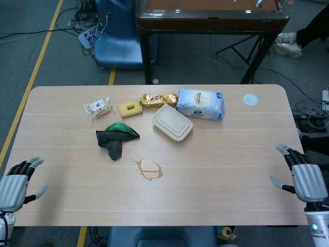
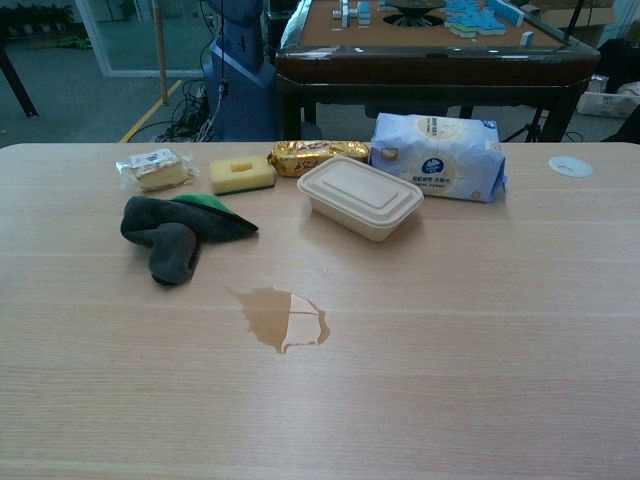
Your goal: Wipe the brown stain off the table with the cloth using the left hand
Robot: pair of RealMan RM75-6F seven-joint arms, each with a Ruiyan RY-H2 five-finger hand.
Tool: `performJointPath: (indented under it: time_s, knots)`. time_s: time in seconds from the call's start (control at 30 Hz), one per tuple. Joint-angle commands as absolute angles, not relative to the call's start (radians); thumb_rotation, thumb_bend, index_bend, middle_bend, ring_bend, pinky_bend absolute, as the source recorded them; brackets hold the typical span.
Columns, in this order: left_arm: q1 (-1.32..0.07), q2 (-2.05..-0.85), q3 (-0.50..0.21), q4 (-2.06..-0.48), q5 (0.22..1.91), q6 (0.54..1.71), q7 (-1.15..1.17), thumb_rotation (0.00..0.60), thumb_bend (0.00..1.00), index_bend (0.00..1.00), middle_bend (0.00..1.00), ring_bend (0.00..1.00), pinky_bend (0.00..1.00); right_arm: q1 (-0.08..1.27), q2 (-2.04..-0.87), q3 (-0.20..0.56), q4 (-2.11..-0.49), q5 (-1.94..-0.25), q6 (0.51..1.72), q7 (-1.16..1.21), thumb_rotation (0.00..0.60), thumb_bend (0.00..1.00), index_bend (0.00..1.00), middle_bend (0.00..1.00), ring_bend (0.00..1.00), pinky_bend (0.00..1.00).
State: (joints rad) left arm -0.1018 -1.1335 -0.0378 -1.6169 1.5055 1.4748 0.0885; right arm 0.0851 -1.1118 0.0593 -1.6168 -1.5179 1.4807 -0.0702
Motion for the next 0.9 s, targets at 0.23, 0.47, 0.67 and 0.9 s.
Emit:
performJointPath:
  time_s: [0.23,0.47,0.67,0.9]
  knots:
    - [-0.107,-1.123,-0.041,-1.623,1.51,1.475,0.081,0.6,0.22,0.19,0.17,0.17,0.21,0.076,-1.111,0.058,-1.612,-1.526,1.5,-0.061,0.6,0.24,0.15,0.2,0.23,0.28]
    - [-0.147,-1.105,-0.055,-1.617,1.514,1.427,0.017,0.6,0.22,0.19,0.17,0.17,0.21,0.071,-1.092,0.069,-1.618,-1.527,1.521,-0.065,0.6,0.24,0.15,0.2,0.23,0.28]
    - [-0.239,-1.085,-0.084,-1.591,1.505,1.303,-0.049,0.6,0.22,0.19,0.17,0.17,0.21,0.069,-1.062,0.079,-1.647,-1.535,1.54,-0.092,0.6,0.24,0.15,0.2,0.23,0.28]
    - [-0.38,-1.1,-0.126,-1.544,1.503,1.143,-0.112,0.6,0.22,0.17,0.16,0.17,0.21,0.065,-1.043,0.08,-1.675,-1.531,1.543,-0.114,0.6,0.24,0.15,0.2,0.23,0.28]
